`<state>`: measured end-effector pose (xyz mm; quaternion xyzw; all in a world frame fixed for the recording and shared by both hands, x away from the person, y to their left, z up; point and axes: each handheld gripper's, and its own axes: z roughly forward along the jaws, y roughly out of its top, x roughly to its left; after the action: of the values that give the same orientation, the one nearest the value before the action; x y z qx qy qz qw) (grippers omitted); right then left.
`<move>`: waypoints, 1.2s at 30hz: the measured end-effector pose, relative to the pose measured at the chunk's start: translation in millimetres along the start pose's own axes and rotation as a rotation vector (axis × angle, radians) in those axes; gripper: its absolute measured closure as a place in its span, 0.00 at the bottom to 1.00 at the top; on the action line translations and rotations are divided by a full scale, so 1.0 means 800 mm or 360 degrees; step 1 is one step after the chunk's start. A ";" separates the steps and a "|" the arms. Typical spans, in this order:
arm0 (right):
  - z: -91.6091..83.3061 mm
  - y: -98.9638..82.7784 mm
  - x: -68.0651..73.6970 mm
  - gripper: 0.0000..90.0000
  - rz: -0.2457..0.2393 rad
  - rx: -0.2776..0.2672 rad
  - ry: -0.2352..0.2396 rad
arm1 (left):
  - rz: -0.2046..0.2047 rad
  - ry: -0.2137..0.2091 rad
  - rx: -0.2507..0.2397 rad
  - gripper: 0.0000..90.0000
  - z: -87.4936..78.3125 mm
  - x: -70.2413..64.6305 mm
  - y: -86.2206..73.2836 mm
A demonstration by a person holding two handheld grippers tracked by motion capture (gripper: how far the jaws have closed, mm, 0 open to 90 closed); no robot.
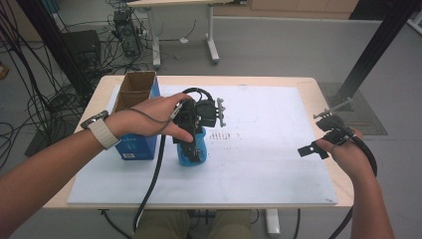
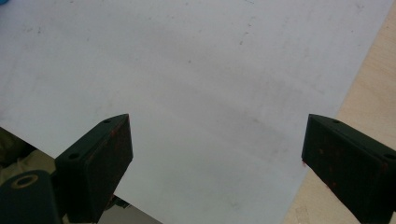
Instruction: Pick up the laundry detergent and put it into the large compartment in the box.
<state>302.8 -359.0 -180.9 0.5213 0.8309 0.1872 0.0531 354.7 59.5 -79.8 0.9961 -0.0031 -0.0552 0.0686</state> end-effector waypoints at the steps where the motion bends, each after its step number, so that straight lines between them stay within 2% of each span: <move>1: 0.000 0.000 0.000 0.10 0.0001 0.0000 -0.0002 | 0.0002 0.0002 -0.0001 0.12 0.000 0.000 0.000; 14: -0.002 -0.004 -0.003 0.10 0.0014 -0.0010 -0.0008 | 0.0009 0.0003 0.0000 0.12 -0.002 0.000 0.003; 36: -0.006 -0.003 -0.002 0.10 0.0006 -0.0008 -0.0020 | -0.0029 0.0046 -0.0025 0.12 -0.014 -0.003 -0.003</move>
<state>300.1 -362.5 -177.8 0.5239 0.8291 0.1860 0.0593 353.5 63.3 -69.0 0.9962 0.0075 -0.0416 0.0760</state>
